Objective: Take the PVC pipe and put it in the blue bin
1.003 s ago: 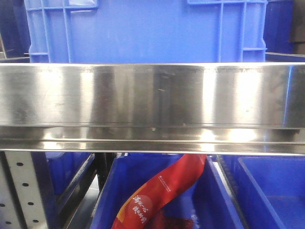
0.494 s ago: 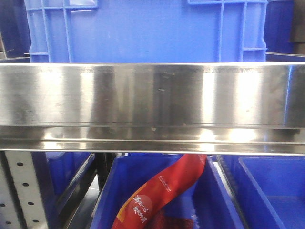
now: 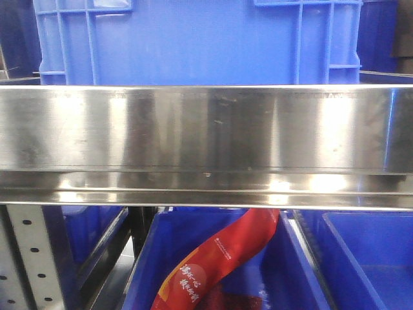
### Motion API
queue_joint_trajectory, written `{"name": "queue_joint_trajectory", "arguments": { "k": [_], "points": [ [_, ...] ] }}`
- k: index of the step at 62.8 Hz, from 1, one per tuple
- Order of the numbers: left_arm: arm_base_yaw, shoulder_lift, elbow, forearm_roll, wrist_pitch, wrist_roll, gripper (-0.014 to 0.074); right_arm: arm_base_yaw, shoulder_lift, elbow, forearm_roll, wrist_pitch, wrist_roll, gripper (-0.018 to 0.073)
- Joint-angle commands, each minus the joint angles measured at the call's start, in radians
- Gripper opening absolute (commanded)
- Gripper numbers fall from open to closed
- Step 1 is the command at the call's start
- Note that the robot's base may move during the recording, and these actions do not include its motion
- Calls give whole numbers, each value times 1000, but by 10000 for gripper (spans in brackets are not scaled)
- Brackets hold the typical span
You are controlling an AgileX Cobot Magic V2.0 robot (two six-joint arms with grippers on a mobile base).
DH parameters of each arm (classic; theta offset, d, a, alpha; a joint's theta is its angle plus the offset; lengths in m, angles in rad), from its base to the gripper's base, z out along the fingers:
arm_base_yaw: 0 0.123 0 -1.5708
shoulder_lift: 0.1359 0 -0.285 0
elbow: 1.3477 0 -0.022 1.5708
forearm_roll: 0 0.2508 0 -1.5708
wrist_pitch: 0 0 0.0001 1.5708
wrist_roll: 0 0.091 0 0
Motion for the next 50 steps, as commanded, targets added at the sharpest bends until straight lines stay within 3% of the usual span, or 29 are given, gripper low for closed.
{"name": "queue_joint_trajectory", "arguments": {
  "k": [1,50],
  "points": [
    [-7,-1,-2,4,-14,-6,-111,-3,-2,3,-8,-15,2,-163],
    [-7,-1,-2,4,-14,-6,-111,-1,-2,3,-8,-74,2,-163]
  ]
}}
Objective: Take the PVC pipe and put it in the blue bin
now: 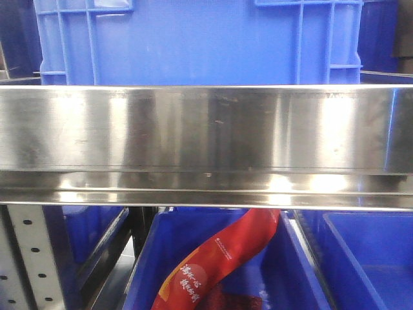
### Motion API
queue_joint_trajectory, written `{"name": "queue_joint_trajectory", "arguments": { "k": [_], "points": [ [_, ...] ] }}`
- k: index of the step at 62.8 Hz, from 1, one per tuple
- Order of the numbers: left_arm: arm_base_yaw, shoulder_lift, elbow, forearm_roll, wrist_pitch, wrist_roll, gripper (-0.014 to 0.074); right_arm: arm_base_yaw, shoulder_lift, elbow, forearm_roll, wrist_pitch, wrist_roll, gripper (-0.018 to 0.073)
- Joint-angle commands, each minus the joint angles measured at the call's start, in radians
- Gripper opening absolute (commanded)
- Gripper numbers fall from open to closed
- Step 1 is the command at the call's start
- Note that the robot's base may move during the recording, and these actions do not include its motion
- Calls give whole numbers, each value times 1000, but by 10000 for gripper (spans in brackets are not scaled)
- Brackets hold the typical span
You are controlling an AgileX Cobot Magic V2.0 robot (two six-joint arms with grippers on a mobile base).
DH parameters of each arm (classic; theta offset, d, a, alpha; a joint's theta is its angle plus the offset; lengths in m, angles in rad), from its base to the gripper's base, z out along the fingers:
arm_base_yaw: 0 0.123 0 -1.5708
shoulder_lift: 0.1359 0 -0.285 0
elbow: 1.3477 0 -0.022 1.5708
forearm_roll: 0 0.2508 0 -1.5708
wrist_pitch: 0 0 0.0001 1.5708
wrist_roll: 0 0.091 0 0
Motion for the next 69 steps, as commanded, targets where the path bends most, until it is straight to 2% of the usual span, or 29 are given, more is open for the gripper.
{"name": "queue_joint_trajectory", "arguments": {
  "k": [1,69],
  "points": [
    [-7,-1,-2,4,-14,-6,-111,-1,-2,3,-8,-30,2,-163],
    [-7,-17,-2,4,-14,-6,-111,-1,-2,3,-8,-27,2,-163]
  ]
}}
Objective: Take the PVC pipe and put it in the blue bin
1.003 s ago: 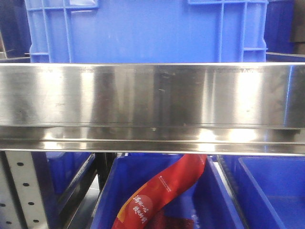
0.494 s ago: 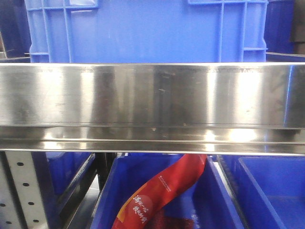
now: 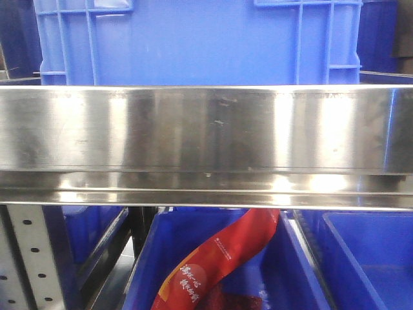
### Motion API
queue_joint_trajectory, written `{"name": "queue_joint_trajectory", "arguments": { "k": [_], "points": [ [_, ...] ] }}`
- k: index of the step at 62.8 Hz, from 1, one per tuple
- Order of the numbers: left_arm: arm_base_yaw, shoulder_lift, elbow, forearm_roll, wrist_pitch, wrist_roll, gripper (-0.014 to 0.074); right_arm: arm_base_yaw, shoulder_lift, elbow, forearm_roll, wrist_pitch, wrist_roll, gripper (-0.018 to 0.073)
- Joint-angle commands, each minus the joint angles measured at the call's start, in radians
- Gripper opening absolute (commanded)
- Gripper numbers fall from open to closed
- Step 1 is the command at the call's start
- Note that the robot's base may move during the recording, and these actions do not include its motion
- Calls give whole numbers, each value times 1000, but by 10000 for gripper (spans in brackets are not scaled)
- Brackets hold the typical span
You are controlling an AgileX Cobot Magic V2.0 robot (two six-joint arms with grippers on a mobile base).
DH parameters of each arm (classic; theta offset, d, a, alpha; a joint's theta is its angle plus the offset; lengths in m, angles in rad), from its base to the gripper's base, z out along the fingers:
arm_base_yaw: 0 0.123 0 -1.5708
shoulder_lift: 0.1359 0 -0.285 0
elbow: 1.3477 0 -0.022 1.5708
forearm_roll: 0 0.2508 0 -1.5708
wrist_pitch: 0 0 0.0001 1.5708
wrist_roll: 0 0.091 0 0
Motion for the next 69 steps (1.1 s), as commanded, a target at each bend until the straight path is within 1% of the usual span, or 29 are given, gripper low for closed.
{"name": "queue_joint_trajectory", "arguments": {
  "k": [1,33,69],
  "points": [
    [-7,-21,-2,4,-14,-6,-111,-1,-2,3,-8,-27,2,-163],
    [-5,-33,-2,4,-45,-6,-111,-1,-2,3,-8,-27,2,-163],
    [-1,-33,-2,4,-45,-6,-111,-1,-2,3,-8,-27,2,-163]
  ]
}}
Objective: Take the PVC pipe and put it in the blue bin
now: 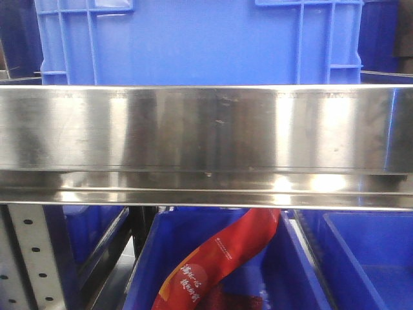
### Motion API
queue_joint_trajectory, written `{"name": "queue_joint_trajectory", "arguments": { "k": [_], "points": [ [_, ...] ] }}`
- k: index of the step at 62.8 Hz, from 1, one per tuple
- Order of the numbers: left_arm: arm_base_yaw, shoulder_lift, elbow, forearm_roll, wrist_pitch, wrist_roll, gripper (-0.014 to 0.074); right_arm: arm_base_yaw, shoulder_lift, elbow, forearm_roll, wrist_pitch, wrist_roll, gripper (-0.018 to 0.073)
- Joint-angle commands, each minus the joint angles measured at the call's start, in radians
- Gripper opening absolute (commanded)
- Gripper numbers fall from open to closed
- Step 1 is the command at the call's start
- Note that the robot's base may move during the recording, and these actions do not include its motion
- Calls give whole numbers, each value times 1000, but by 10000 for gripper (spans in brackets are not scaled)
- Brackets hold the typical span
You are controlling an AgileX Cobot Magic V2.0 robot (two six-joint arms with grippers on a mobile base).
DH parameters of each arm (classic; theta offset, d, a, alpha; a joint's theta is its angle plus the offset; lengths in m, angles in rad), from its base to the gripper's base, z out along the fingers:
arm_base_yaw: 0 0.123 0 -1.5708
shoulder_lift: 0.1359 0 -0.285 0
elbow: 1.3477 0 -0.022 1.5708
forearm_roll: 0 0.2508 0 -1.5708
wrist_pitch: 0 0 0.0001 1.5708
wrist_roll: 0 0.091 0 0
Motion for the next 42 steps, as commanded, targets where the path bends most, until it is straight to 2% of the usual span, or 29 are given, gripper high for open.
{"name": "queue_joint_trajectory", "arguments": {
  "k": [1,42],
  "points": [
    [-1,-4,-2,4,-25,-6,-111,-1,-2,2,-8,-27,2,-163],
    [-1,-4,-2,4,-25,-6,-111,-1,-2,2,-8,-27,2,-163]
  ]
}}
